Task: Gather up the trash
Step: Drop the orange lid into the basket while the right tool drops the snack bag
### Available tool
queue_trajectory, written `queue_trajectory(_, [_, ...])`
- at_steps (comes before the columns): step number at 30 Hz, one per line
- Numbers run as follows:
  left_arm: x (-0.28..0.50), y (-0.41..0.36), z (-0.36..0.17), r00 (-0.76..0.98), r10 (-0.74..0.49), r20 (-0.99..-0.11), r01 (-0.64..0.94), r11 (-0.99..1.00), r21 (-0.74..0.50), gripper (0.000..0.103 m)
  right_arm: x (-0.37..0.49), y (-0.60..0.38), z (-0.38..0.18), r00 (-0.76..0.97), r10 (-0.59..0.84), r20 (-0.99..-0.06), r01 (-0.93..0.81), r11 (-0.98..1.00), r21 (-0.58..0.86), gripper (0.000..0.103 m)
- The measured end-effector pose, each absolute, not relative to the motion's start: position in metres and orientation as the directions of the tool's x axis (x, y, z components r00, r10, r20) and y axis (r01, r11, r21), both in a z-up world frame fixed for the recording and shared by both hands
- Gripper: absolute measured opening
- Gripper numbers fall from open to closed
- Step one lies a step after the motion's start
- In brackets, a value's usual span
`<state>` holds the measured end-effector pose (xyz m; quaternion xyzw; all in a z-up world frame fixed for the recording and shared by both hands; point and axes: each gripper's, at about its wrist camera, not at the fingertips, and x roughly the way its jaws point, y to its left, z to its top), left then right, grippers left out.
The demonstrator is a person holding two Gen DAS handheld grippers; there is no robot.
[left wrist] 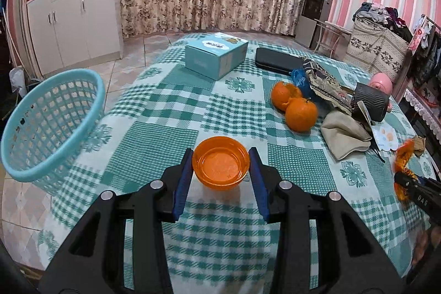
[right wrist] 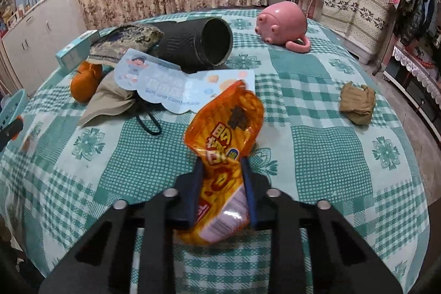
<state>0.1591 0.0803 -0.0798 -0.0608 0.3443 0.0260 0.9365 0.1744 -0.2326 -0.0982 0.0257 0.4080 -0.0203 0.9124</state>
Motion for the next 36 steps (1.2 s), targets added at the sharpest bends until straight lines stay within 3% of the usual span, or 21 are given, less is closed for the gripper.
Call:
queue_trajectory(13, [0.141, 0.110, -0.063, 0.782, 0.044, -0.621, -0.134, 0.986, -0.100, 0.039, 0.169, -0.237, -0.062, 0.740, -0.027, -0.672, 0.073, 0.997, 0.040, 0.019])
queue_trajectory(20, [0.134, 0.133, -0.056, 0.787, 0.075, -0.612, -0.163, 0.983, -0.088, 0.039, 0.179, -0.185, -0.026, 0.791, 0.083, -0.606, -0.070, 0.997, 0.045, 0.019])
queue_trajectory(36, [0.132, 0.217, -0.047, 0.775, 0.156, -0.612, -0.261, 0.962, -0.085, 0.039, 0.204, -0.022, -0.004, 0.753, 0.318, -0.576, -0.396, 0.918, -0.011, 0.019])
